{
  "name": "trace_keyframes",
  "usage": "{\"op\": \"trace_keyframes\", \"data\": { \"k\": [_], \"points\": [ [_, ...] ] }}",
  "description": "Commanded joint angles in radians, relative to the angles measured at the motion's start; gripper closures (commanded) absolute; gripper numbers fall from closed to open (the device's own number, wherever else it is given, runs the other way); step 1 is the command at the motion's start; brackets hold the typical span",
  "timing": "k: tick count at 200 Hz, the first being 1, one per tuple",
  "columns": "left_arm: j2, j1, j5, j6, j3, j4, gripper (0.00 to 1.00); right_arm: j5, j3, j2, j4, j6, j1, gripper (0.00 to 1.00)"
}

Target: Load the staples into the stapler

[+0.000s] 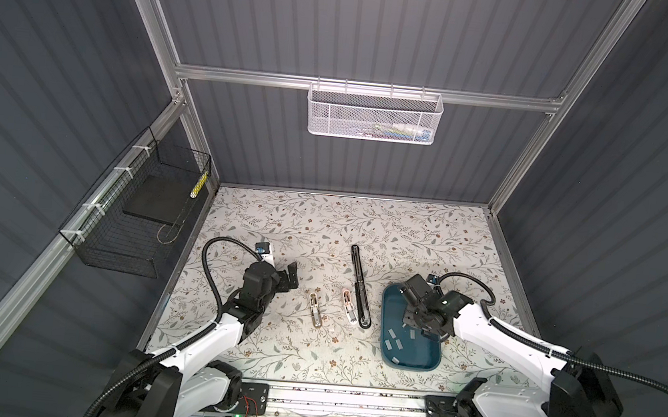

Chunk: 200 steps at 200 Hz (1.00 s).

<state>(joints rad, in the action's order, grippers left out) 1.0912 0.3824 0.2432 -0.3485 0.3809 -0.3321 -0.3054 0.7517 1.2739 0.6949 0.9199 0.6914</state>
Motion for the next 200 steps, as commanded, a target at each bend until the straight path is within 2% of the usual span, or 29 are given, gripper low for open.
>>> {"op": "trace_keyframes", "data": {
  "k": [1,72,161,200],
  "points": [
    [0.018,-0.007,0.019,0.017,0.018,0.010,0.00,0.032,-0.013,0.021,0.030,0.013,-0.003,0.68],
    [0.012,-0.007,0.022,0.016,0.018,0.016,0.00,0.046,-0.012,0.122,0.013,-0.008,-0.003,0.69],
    [0.010,-0.007,0.018,0.014,0.021,0.019,0.00,0.080,-0.060,0.133,-0.039,0.010,-0.004,0.65],
    [0.011,-0.007,0.017,0.014,0.022,0.019,0.00,0.077,-0.076,0.139,-0.048,0.017,-0.004,0.70]
  ]
}}
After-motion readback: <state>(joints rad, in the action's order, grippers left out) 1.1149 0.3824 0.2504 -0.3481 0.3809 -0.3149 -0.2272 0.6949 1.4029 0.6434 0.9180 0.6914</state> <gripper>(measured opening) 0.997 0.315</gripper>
